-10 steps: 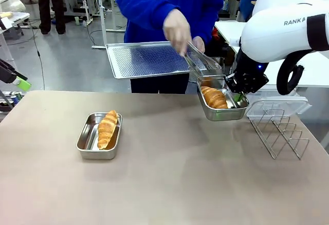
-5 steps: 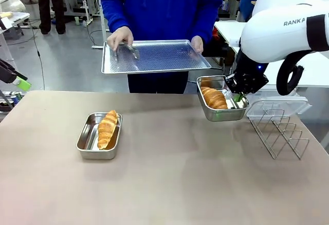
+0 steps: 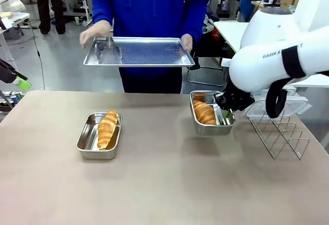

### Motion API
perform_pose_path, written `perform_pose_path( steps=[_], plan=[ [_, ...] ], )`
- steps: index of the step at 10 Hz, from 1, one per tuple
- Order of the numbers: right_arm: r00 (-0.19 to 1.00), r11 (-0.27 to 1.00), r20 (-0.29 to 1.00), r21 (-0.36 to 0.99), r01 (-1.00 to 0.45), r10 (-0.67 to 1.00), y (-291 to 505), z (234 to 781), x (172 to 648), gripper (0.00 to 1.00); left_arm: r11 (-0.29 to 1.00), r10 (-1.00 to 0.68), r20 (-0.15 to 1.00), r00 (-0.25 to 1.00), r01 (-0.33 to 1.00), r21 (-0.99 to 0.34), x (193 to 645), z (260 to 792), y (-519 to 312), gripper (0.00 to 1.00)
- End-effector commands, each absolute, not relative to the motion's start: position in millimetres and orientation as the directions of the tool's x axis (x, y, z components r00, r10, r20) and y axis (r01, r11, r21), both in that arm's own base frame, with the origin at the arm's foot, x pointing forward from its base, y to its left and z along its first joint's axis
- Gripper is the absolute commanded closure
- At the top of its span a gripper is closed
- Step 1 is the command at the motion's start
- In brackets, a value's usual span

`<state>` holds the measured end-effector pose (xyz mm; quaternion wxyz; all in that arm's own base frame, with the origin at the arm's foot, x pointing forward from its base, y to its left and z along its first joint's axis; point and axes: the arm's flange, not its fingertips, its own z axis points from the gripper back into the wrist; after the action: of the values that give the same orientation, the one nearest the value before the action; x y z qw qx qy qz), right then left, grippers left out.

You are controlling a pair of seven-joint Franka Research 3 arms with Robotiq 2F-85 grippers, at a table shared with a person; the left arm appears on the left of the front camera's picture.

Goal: Place the bread in airtight containers.
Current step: Once an object is inside an Airtight Container , place the container in the center of the table.

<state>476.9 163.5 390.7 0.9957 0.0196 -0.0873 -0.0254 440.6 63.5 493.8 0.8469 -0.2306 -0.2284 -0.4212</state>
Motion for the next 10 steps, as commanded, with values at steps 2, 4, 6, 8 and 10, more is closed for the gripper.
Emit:
perform_pose_path(
  steps=[2, 4, 6, 8, 10],
  plan=[
    [0.979, 0.993, 0.175, 0.078, 0.088, -0.1, 171.8, 351.7, 483.1, 0.96, 0.542, -0.613, 0.567, 0.549, 0.816, -0.204, 440.2, 496.5, 63.8, 0.0],
    [0.983, 0.993, 0.147, 0.067, 0.102, -0.111, 172.6, 334.4, 486.4, 0.96, 0.542, -0.613, 0.567, 0.549, 0.816, -0.204, 440.2, 496.5, 63.8, 0.0],
    [0.984, 0.992, 0.133, 0.068, 0.108, -0.116, 170.9, 329.4, 486.9, 0.96, 0.542, -0.613, 0.567, 0.549, 0.816, -0.204, 440.2, 496.5, 63.8, 0.0],
    [0.983, 0.993, 0.144, 0.036, 0.109, -0.113, 170.0, 324.9, 486.8, 0.96, 0.542, -0.613, 0.567, 0.549, 0.816, -0.204, 440.2, 496.5, 63.8, 0.0],
    [0.983, 0.994, 0.147, 0.026, 0.106, -0.109, 169.7, 322.7, 485.3, 0.96, 0.542, -0.613, 0.567, 0.549, 0.816, -0.204, 440.2, 496.5, 63.8, 0.0]
  ],
)
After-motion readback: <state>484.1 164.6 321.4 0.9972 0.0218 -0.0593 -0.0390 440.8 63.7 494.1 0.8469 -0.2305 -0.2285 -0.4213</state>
